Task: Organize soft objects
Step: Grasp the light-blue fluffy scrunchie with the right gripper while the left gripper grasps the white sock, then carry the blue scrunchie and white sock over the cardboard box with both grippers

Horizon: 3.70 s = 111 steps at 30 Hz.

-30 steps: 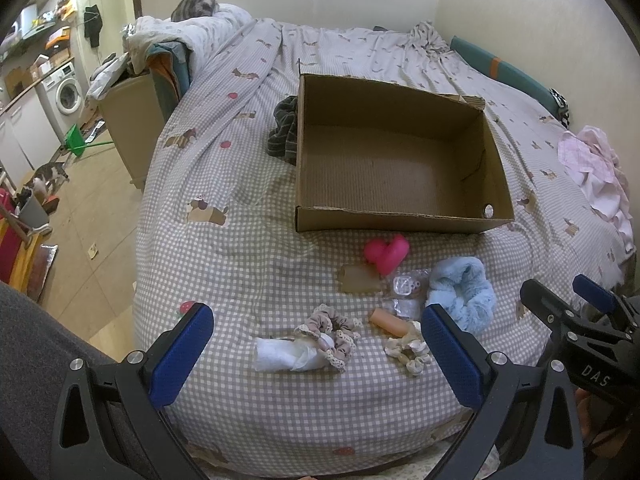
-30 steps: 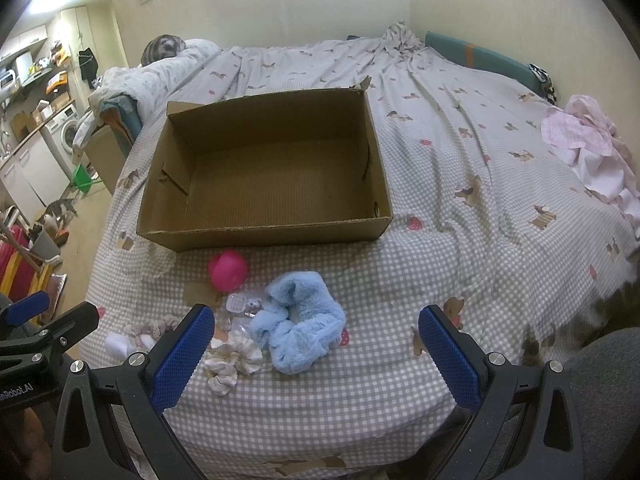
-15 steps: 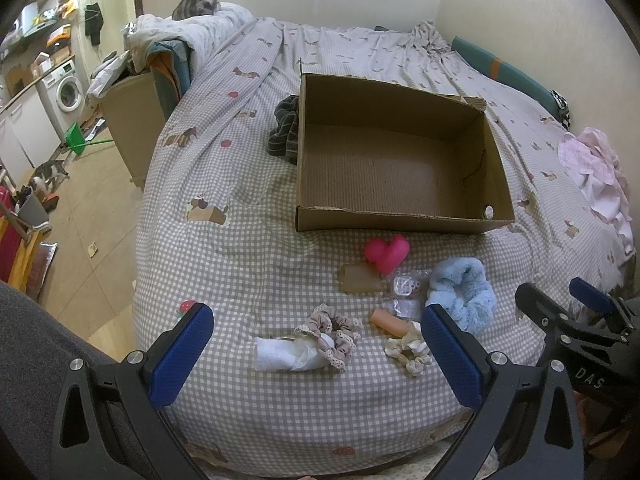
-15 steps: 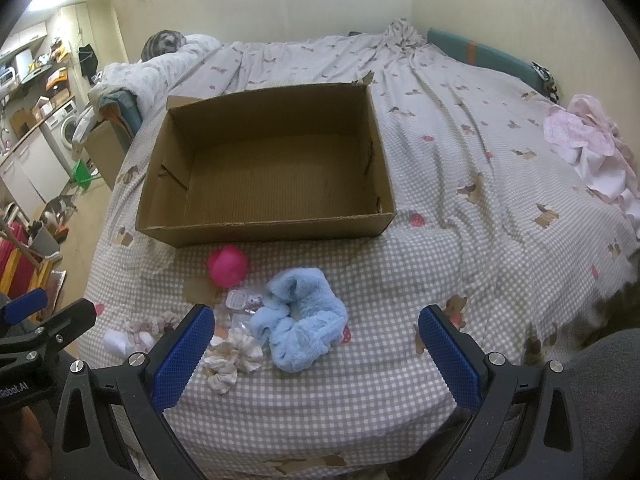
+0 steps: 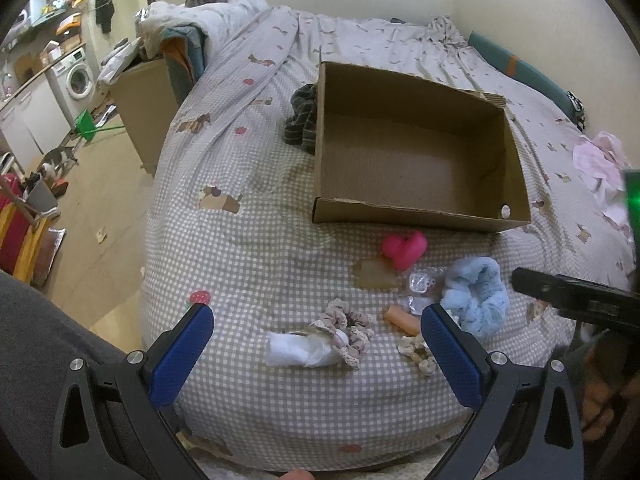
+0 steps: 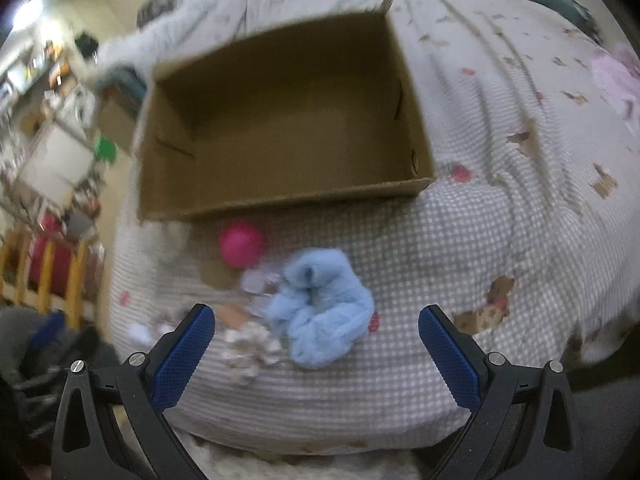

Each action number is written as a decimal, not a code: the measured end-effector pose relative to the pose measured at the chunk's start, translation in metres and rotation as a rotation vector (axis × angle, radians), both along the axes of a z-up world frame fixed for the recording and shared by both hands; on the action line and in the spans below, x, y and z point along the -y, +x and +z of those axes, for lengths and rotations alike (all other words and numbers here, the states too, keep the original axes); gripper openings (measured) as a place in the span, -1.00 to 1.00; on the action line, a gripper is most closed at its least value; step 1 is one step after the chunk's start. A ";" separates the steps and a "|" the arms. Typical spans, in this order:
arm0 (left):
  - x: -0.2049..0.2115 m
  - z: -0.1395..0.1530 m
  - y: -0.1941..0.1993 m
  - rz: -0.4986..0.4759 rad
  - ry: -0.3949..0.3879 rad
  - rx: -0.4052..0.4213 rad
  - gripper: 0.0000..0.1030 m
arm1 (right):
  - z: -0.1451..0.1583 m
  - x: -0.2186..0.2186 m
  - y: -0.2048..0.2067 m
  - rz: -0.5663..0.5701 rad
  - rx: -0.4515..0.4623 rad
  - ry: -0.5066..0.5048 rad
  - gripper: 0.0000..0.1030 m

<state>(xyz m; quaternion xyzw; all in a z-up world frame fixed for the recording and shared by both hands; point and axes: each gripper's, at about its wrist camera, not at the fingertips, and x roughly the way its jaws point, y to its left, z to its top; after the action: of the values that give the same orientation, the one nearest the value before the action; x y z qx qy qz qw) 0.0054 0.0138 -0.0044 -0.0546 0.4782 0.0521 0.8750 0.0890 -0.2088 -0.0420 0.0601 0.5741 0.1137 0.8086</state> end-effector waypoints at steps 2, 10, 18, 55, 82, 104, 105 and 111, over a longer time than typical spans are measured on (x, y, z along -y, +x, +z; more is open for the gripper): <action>-0.003 -0.002 0.001 0.009 0.003 -0.011 1.00 | -0.012 -0.003 0.010 0.004 -0.040 -0.019 1.00; -0.029 -0.009 0.021 0.108 -0.020 -0.100 1.00 | -0.058 -0.040 0.029 0.077 -0.135 -0.078 0.82; -0.037 -0.011 0.038 0.124 -0.030 -0.140 1.00 | -0.083 -0.068 0.023 0.161 -0.095 -0.227 0.22; -0.070 -0.089 0.037 0.129 -0.363 -0.450 -0.82 | -0.010 0.014 0.001 -0.006 0.048 0.213 -0.71; -0.037 0.064 0.066 -0.038 -0.067 -0.054 -0.90 | 0.047 0.025 0.011 -0.021 0.156 0.303 -0.71; 0.024 0.029 0.164 -0.186 0.058 0.064 -0.90 | 0.021 0.015 0.093 -0.056 0.194 0.219 -0.71; 0.025 0.024 0.166 -0.191 0.060 0.064 -0.90 | 0.018 0.013 0.094 -0.055 0.188 0.222 -0.71; 0.026 -0.004 0.177 -0.211 0.035 0.062 -0.90 | 0.004 0.002 0.099 -0.036 0.176 0.145 -0.71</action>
<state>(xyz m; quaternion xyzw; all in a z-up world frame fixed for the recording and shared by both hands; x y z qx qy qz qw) 0.1827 -0.0125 -0.0084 0.0099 0.4530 -0.0336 0.8908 0.1877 -0.2105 -0.0376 0.1185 0.4901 0.1449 0.8513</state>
